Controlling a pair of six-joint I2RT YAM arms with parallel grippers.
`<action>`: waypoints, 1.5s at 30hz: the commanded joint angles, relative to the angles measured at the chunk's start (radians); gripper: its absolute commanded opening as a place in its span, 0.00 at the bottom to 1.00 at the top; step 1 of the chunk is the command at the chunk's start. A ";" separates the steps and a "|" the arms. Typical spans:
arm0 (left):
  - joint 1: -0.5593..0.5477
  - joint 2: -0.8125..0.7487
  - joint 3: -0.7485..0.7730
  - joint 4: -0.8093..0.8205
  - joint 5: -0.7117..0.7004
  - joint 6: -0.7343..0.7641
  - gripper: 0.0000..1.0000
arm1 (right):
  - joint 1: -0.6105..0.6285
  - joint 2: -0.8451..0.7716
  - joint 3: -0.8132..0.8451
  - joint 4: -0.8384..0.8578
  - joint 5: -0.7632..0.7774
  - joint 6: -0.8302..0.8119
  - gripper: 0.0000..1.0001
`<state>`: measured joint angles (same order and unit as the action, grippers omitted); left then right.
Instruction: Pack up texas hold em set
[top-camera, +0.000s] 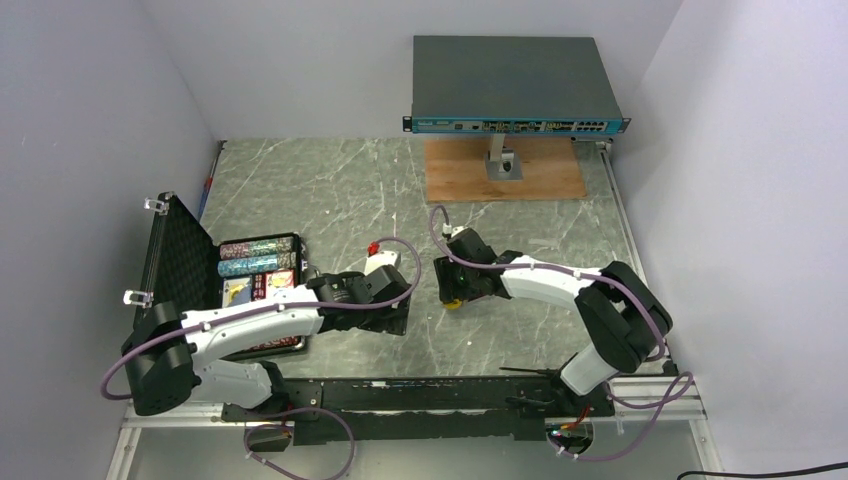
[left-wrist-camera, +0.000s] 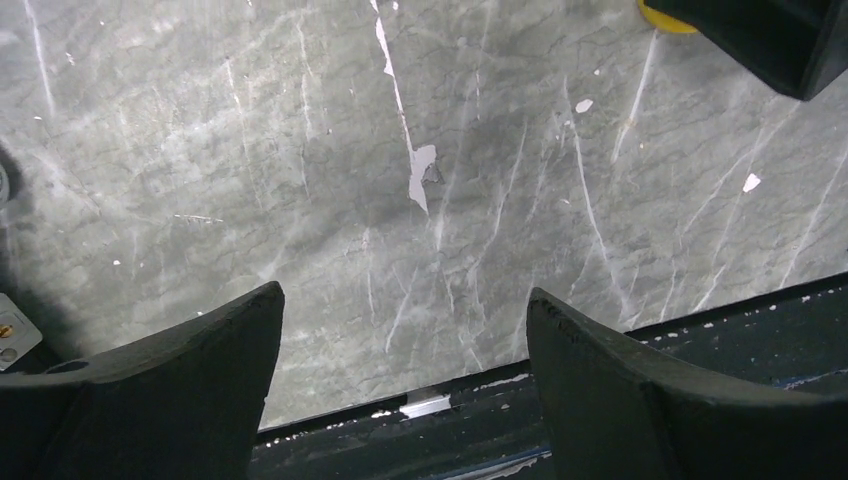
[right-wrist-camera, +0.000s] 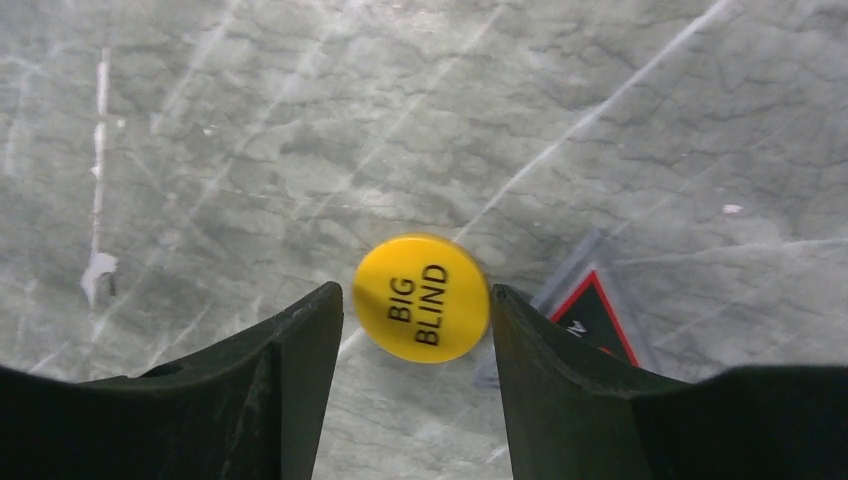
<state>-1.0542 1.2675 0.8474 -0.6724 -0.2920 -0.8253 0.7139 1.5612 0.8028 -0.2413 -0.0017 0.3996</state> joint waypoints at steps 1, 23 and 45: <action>-0.007 -0.016 0.041 -0.024 -0.061 -0.006 0.93 | 0.045 -0.022 -0.040 0.062 -0.053 0.052 0.58; -0.010 0.364 0.311 -0.026 -0.024 0.003 0.88 | 0.031 -0.735 -0.254 -0.131 0.440 0.201 0.67; -0.013 0.708 0.503 -0.053 0.114 0.102 0.76 | 0.019 -0.995 -0.359 -0.058 0.424 0.162 0.68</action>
<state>-1.0599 1.9762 1.3869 -0.7143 -0.2245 -0.7258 0.7334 0.5949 0.4297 -0.3462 0.4171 0.5758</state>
